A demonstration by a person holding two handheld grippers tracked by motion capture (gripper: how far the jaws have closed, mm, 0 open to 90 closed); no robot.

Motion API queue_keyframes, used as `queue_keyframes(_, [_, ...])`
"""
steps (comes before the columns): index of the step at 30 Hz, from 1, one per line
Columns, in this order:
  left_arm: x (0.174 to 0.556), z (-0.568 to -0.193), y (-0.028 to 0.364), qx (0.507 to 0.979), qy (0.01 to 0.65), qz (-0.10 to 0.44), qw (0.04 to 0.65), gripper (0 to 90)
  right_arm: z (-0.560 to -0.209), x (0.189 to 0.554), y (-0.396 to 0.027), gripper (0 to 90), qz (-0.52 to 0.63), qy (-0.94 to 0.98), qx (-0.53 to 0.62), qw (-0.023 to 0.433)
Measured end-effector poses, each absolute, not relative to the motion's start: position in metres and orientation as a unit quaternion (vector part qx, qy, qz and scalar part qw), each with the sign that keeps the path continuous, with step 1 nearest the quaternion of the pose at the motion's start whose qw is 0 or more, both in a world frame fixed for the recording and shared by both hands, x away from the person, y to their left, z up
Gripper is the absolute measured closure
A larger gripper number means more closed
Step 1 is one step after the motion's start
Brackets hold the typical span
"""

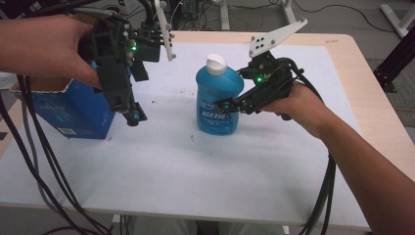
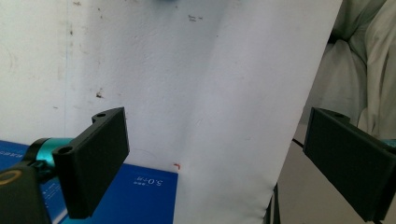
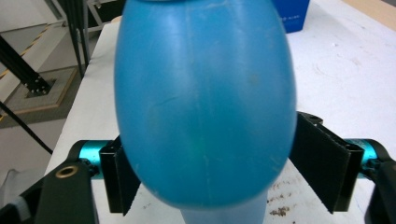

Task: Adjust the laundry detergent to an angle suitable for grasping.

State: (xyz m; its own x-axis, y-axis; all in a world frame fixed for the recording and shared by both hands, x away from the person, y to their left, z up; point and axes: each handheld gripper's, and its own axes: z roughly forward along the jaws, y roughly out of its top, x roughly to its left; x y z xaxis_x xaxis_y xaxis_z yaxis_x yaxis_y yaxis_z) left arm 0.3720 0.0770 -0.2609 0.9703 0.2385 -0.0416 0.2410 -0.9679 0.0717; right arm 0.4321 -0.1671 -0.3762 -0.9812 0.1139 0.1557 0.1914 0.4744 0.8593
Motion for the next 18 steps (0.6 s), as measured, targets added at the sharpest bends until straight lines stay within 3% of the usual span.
queue_keyframes(18, [0.37,-0.26,0.078,0.991,0.124,-0.014,0.04,7.0,-0.364,0.42,-0.173,22.0,-0.508,-0.857,-0.082,0.018])
